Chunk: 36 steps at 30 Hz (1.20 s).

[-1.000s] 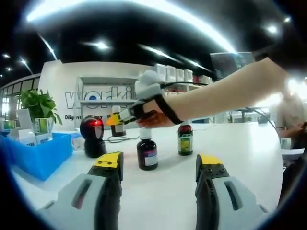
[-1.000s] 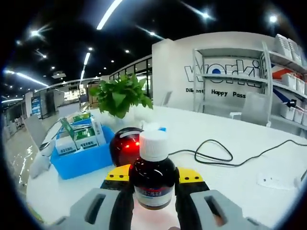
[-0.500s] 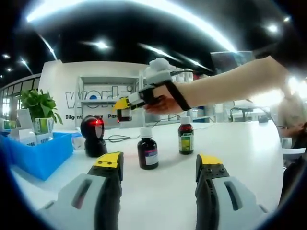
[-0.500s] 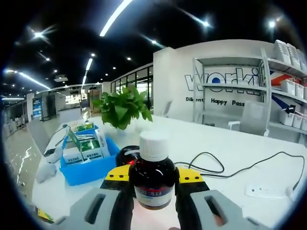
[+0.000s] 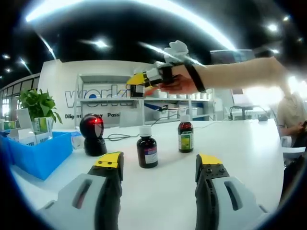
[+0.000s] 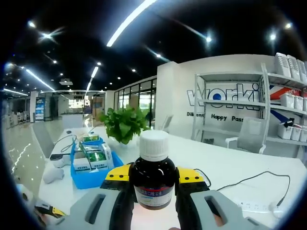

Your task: Rotate the medicine bottle to make it face forward pick up the medicine bottle inspect the drug traceability code place the medicine on the table

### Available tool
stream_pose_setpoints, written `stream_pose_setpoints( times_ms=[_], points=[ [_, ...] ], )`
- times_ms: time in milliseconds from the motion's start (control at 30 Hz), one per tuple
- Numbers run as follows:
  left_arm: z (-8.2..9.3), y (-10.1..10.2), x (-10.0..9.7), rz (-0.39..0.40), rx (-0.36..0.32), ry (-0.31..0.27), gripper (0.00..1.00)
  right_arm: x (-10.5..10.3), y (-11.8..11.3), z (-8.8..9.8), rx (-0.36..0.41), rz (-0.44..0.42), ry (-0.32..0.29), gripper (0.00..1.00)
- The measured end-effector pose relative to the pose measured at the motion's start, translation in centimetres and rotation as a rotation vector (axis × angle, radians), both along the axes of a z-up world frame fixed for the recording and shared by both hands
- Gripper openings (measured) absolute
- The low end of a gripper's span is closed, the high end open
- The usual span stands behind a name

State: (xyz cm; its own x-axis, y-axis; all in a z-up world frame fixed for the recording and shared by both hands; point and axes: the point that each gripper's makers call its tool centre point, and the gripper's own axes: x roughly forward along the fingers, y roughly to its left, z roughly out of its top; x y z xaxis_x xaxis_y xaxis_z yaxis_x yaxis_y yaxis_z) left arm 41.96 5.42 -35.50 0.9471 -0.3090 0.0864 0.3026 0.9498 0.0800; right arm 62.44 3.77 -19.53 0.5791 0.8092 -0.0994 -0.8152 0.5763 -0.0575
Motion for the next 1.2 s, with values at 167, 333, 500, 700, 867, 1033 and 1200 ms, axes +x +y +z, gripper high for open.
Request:
stream_pose_setpoints(
  times_ms=[167,333,500,700,867,1033,1200],
  points=[
    [0.0,-0.1,0.0,0.0,0.001,0.002,0.51,-0.2,-3.3,1.6,0.033,-0.023,-0.018,0.28],
    [0.0,-0.1,0.0,0.001,0.001,0.004,0.51,0.3,-6.8,2.1,0.044,-0.072,-0.031,0.28],
    [0.1,0.0,0.0,0.007,-0.007,0.0,0.51,0.3,-10.1,2.1,0.046,-0.12,-0.033,0.28],
    [0.2,0.0,0.0,0.006,-0.006,0.0,0.51,0.0,-14.7,1.7,0.025,-0.181,-0.044,0.28],
    [0.2,-0.1,0.0,0.002,-0.005,0.001,0.51,0.0,-18.0,0.9,0.03,-0.225,-0.036,0.28],
    [0.2,0.0,0.0,0.007,-0.013,0.002,0.51,-0.5,-20.7,-1.0,0.014,-0.258,-0.032,0.28],
    [0.2,0.1,0.0,0.011,-0.017,0.003,0.51,-1.2,-22.4,-2.9,-0.014,-0.283,-0.042,0.28]
  ],
)
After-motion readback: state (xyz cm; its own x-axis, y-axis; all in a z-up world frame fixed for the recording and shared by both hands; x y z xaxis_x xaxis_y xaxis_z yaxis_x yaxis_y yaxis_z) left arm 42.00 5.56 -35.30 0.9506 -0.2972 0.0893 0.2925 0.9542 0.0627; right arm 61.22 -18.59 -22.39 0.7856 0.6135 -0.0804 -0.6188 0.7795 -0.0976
